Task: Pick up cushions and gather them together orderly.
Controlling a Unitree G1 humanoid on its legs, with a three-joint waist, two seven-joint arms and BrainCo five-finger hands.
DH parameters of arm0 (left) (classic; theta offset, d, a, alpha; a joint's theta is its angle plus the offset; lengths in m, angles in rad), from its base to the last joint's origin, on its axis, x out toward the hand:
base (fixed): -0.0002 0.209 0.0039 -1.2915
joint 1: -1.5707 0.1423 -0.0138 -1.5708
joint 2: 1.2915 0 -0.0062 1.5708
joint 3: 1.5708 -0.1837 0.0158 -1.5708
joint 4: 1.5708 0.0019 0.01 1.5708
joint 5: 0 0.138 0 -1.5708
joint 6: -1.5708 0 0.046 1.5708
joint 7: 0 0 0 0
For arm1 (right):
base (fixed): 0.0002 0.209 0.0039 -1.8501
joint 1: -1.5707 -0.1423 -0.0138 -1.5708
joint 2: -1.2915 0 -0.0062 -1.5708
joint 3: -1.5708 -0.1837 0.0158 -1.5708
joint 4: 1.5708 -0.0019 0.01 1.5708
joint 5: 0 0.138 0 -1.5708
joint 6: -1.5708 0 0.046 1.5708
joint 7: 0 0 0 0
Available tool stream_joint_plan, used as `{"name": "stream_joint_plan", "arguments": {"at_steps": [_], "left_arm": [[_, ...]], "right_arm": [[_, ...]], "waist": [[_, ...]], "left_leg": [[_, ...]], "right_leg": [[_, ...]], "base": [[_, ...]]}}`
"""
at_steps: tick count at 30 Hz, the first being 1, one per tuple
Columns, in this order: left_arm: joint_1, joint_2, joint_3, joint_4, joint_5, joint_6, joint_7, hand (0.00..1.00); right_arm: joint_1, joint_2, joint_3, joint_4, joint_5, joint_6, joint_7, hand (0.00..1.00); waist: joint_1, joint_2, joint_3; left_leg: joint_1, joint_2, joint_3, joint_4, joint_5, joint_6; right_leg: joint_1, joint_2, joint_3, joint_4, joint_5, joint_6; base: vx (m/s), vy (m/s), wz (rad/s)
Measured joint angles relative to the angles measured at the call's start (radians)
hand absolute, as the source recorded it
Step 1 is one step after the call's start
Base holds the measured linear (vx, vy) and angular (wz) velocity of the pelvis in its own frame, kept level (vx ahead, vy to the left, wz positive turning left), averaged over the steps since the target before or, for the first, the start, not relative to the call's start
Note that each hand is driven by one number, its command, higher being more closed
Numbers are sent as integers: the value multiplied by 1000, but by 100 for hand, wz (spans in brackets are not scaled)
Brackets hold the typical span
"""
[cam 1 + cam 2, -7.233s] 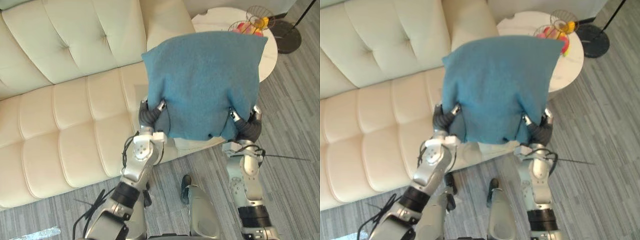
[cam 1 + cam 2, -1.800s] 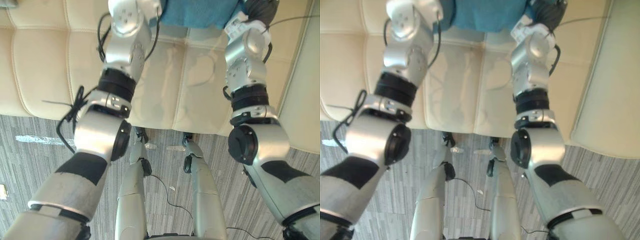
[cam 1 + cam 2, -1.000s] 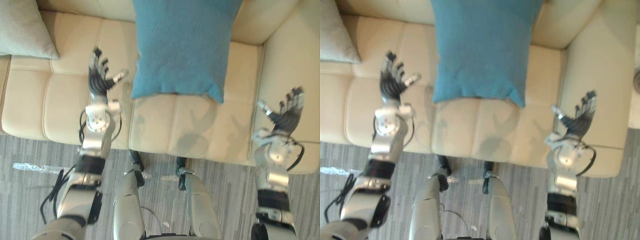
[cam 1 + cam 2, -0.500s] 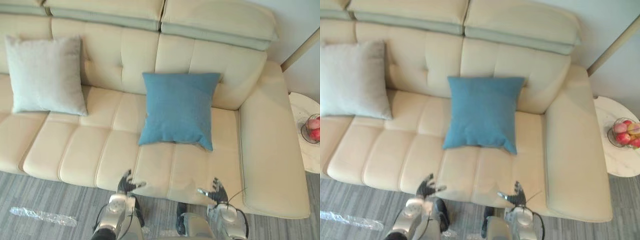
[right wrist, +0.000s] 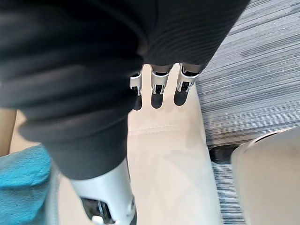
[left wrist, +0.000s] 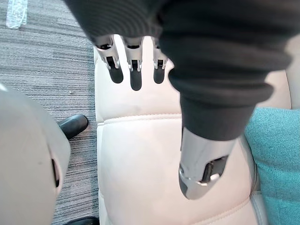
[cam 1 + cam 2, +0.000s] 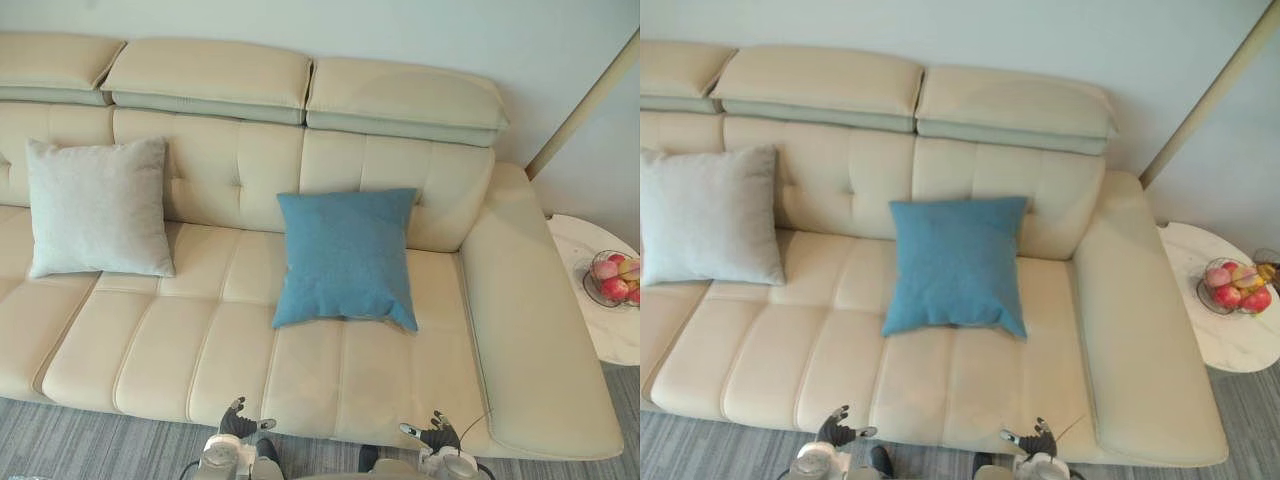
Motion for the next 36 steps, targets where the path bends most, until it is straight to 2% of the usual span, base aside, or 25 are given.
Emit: {"name": "stream_joint_plan", "arguments": {"at_steps": [1,2,4,5,6,7,8,10,13,15,16,17,18,19,20,21,22,23,24,25,26,27,28,30,36], "left_arm": [[-16,4,0,0,0,0,8,0],[-20,5,-1,0,0,0,9,0],[-61,10,1,-7,0,0,15,0],[-67,10,2,-13,0,0,15,0],[-84,11,3,-38,0,0,16,0],[-78,19,3,-60,-1,0,17,0],[-75,22,4,-65,-1,0,17,0],[-58,42,42,-80,-12,1,22,0],[-53,48,60,-78,-19,2,39,0],[-62,12,56,-72,-44,4,37,0],[-61,7,52,-69,-46,4,37,0],[-60,-13,18,-50,-49,8,35,0],[-60,-29,6,-50,-49,10,35,0],[-52,-34,0,-50,-49,11,35,0],[-50,-39,-10,-51,-48,12,34,0],[-54,-40,-8,-64,-49,15,33,0],[-57,-36,-6,-74,-49,17,34,0],[-57,-34,-5,-74,-49,18,34,0],[-46,-34,-6,-70,-49,19,35,0],[-39,-38,-6,-62,-49,20,35,0],[-39,-39,-6,-56,-49,20,35,0],[-35,-44,-6,-33,-49,21,35,0],[-32,-36,-8,-24,-49,23,35,0],[-22,-17,-11,-23,-49,25,35,0],[-11,-5,-19,-7,-48,25,36,0]], "right_arm": [[-17,3,11,-6,-1,1,-1,0],[-18,4,14,-8,-1,1,-1,0],[-34,3,42,-11,-1,1,-4,0],[-35,5,42,-13,-1,1,-4,0],[-45,10,46,-14,-2,9,-5,0],[-34,13,50,-14,-2,11,-4,0],[-32,14,50,-14,-2,11,-4,0],[-45,13,60,-10,-2,10,-4,0],[-74,9,70,-10,-2,7,-6,0],[-100,-9,69,-30,-2,7,-22,0],[-100,-9,68,-33,-1,6,-24,0],[-90,-11,68,-38,-1,7,-29,0],[-78,-18,68,-45,-1,7,-30,0],[-78,-23,68,-46,-1,7,-31,0],[-64,-24,66,-45,-1,9,-33,0],[-51,-5,40,-44,-1,8,-35,0],[-47,-6,25,-42,0,8,-38,0],[-45,-7,21,-42,0,8,-39,0],[-30,-13,18,-43,1,8,-40,0],[-21,-15,11,-38,2,8,-40,0],[-19,-15,7,-35,2,8,-40,0],[-17,-18,-5,-23,8,10,-39,0],[-14,0,-16,-10,18,10,-37,0],[-6,15,-24,-4,21,10,-35,0],[-7,14,-44,36,41,11,-31,0]], "waist": [[0,5,17],[0,6,17],[7,5,28],[6,9,33],[6,1,53],[12,-3,51],[14,-5,49],[20,-23,39],[45,-52,23],[72,-2,46],[72,2,51],[60,25,64],[53,47,73],[51,58,76],[45,57,81],[49,20,91],[47,17,92],[45,15,93],[35,24,87],[21,42,78],[20,46,75],[17,65,68],[9,26,60],[6,-1,44],[2,-3,13]], "left_leg": [[-20,21,2,11,3,4],[-29,25,2,15,3,5],[-87,61,5,38,19,35],[-93,66,7,36,24,42],[-93,63,-9,42,26,50],[-92,56,-20,40,41,55],[-93,55,-24,40,45,56],[-109,45,-37,24,93,52],[-167,44,-28,38,136,42],[-212,90,-29,19,203,28],[-213,93,-32,16,212,26],[-215,106,-54,-7,256,21],[-215,119,-63,-18,265,26],[-215,127,-68,-21,248,19],[-222,128,-78,-9,180,-18],[-287,119,-102,220,100,14],[-314,104,-138,377,60,39],[-316,93,-143,432,40,44],[-297,71,-164,549,-77,29],[-262,64,-179,589,-180,0],[-251,61,-184,591,-202,-4],[-204,42,-200,514,-257,-5],[-178,-5,-184,435,-238,23],[-156,-53,-172,353,-197,42],[-113,-123,-163,213,-131,72]], "right_leg": [[-23,19,12,5,47,-2],[-33,23,14,9,57,0],[-85,45,33,11,140,17],[-89,41,32,28,125,20],[-128,27,26,267,-12,0],[-130,16,27,444,-96,13],[-126,14,27,475,-110,15],[-48,-3,47,572,-177,54],[12,-7,94,446,-202,47],[63,49,88,261,-267,18],[70,51,81,248,-277,16],[87,72,59,221,-314,-17],[94,93,39,226,-320,-29],[93,103,30,229,-320,-33],[92,96,9,223,-315,-50],[66,50,-32,229,-322,-74],[50,33,-36,238,-319,-70],[43,26,-34,246,-318,-68],[25,21,-28,249,-306,-61],[13,23,-24,254,-298,-50],[5,23,-22,257,-296,-46],[0,28,-12,264,-291,-27],[-11,6,13,248,-283,-9],[-9,-27,24,203,-257,5],[9,-68,45,114,-200,18]], "base": [[-119,57,-27],[-141,76,-17],[-146,87,-7],[-187,44,21],[-186,-9,41],[-151,-1,39],[-144,-48,32],[-181,-98,17],[-219,-176,-17],[-319,-250,-39],[-402,-296,1],[-428,-275,27],[-361,-225,32],[-303,-120,40],[-321,-80,22],[-374,-80,18],[-273,-25,-2],[-172,45,0],[-168,104,-6],[-123,135,-6],[-62,178,-7],[-53,215,-2],[-51,171,1],[-56,137,14],[-20,82,4]]}}
